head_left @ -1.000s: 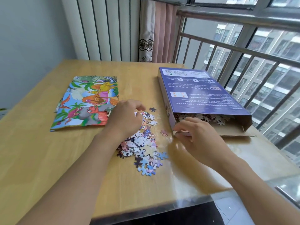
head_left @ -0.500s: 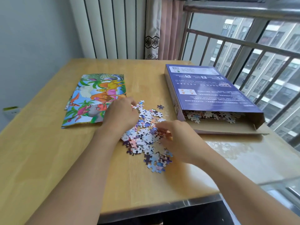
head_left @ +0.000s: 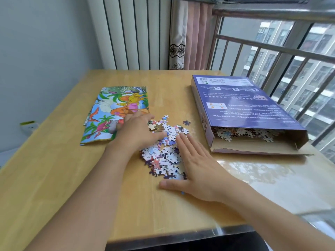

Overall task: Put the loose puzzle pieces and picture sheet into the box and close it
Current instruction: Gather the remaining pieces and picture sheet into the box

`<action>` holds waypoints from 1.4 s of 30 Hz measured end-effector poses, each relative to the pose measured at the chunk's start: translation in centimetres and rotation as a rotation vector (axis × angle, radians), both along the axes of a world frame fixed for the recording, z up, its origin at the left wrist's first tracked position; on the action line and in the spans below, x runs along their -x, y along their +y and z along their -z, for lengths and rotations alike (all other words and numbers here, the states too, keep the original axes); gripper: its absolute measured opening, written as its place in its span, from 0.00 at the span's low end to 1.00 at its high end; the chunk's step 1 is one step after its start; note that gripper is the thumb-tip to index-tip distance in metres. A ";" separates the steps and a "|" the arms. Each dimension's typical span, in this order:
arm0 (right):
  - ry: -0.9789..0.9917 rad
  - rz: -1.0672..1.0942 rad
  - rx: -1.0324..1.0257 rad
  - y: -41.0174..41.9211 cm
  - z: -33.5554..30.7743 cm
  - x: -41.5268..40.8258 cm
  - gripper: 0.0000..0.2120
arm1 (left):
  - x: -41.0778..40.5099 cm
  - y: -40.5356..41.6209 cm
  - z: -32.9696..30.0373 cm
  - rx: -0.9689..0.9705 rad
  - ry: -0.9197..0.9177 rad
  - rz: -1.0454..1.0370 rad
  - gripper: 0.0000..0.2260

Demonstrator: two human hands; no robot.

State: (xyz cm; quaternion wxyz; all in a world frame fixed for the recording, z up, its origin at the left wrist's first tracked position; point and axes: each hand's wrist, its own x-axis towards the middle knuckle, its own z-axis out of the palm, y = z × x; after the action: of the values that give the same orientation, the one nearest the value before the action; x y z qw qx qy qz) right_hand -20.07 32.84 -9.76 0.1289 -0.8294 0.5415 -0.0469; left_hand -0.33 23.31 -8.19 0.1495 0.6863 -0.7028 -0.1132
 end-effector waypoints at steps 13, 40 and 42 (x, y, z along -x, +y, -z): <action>-0.080 0.076 0.017 -8.1 -0.4 -2.5 0.61 | -2.4 -0.9 2.4 0.082 0.165 -0.063 0.29; -0.011 0.062 0.259 -6.2 0.5 -3.4 0.41 | -1.1 4.5 -0.7 0.096 0.046 -0.218 0.20; -0.046 0.066 0.240 -6.4 0.4 -3.4 0.38 | -0.9 5.8 -0.4 0.097 0.145 -0.220 0.19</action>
State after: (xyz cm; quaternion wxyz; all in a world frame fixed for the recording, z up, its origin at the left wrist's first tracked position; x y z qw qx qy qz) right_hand -16.68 26.39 -10.15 0.0395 -0.8193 0.5559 -0.1346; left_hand 0.53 29.14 -7.77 0.2443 0.7412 -0.6152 -0.1116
